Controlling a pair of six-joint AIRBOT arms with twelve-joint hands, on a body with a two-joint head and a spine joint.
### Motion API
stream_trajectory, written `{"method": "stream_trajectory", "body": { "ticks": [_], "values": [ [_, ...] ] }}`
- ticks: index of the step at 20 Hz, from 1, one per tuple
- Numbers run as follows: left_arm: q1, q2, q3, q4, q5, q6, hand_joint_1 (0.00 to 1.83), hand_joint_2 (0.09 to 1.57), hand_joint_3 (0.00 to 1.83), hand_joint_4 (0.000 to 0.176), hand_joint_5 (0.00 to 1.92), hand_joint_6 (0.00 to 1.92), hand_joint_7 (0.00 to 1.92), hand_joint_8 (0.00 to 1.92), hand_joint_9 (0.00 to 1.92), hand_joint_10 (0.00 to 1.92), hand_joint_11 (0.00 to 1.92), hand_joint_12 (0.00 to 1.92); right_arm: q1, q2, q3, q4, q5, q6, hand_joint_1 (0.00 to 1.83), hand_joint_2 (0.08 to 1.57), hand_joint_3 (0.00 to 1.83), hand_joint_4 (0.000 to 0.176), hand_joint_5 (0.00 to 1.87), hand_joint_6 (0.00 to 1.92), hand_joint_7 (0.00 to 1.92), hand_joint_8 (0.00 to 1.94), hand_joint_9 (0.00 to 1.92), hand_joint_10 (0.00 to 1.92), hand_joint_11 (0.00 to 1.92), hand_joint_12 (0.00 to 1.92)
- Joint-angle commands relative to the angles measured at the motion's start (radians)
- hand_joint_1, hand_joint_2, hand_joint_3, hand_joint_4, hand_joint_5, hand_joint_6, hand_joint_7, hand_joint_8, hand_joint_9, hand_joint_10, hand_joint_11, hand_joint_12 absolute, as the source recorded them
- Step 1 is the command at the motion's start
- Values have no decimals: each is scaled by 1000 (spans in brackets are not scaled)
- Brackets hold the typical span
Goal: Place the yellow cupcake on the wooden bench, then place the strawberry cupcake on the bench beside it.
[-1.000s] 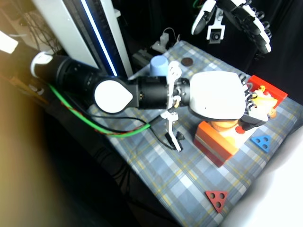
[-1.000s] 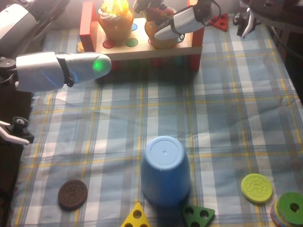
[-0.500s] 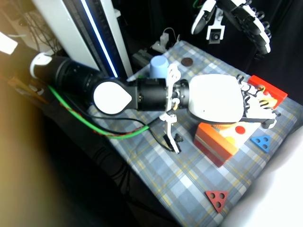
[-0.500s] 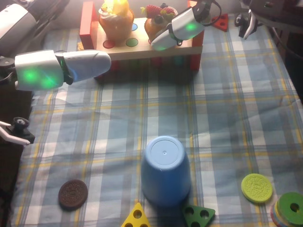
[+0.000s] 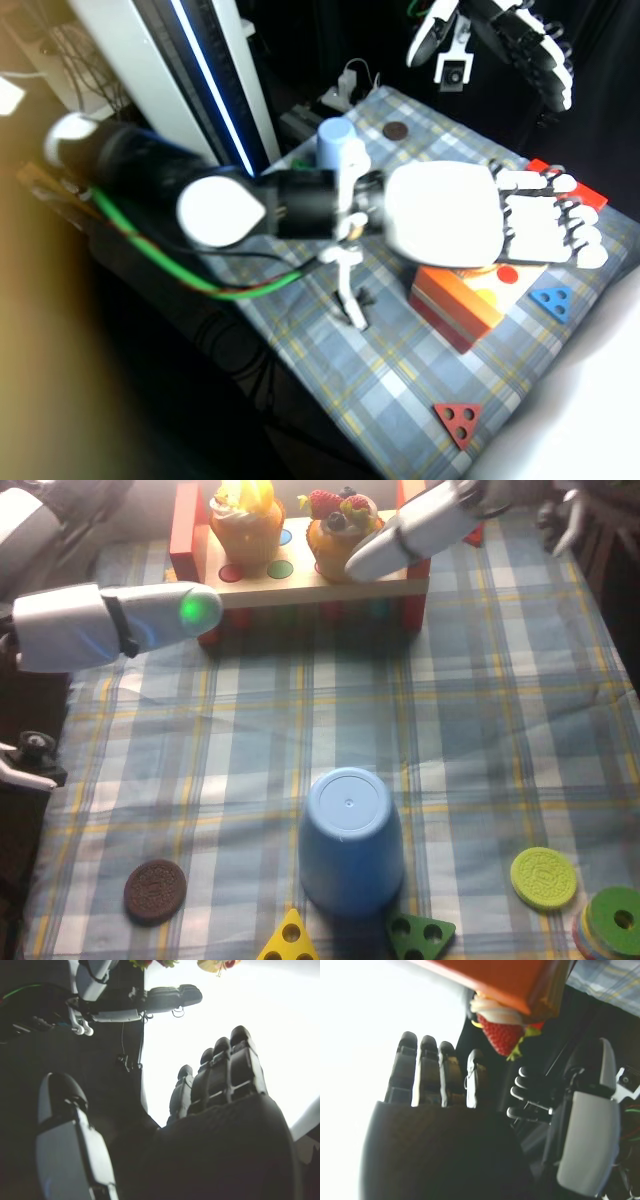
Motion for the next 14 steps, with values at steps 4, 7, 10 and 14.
{"method": "stream_trajectory", "body": {
  "ticks": [4, 7, 10, 14],
  "values": [
    [21, 25, 1, 4, -217, -81, 824, 760, 4, 139, 16, 0, 0, 0, 0, 0, 0, 0, -10, 142, -107, 180, 236, -131, 656, 859, 0, 175, 0, 0, 0, 0, 0, 0, 26, 12],
    [48, 39, -3, 6, -272, -136, 765, 790, 16, 175, 0, 0, 0, 0, 0, 0, 0, 0, -73, 227, -173, 268, 374, -154, 654, 848, 0, 176, 0, 0, 0, 0, 0, 0, 2, 0],
    [103, 51, -9, 9, -365, -217, 925, 752, 0, 174, 0, 0, 0, 0, 0, 0, 0, 0, -151, 304, -243, 344, 536, -160, 682, 854, 0, 165, 0, 0, 9, 3, 0, 0, 0, 0],
    [166, 54, -9, 19, -473, -327, 704, 815, 0, 123, 13, 0, 93, 7, 105, 8, 0, 359, -337, 378, -332, 502, 798, -165, 885, 913, 6, 101, 69, 8, 104, 11, 11, 1, 0, 0]
  ]
}}
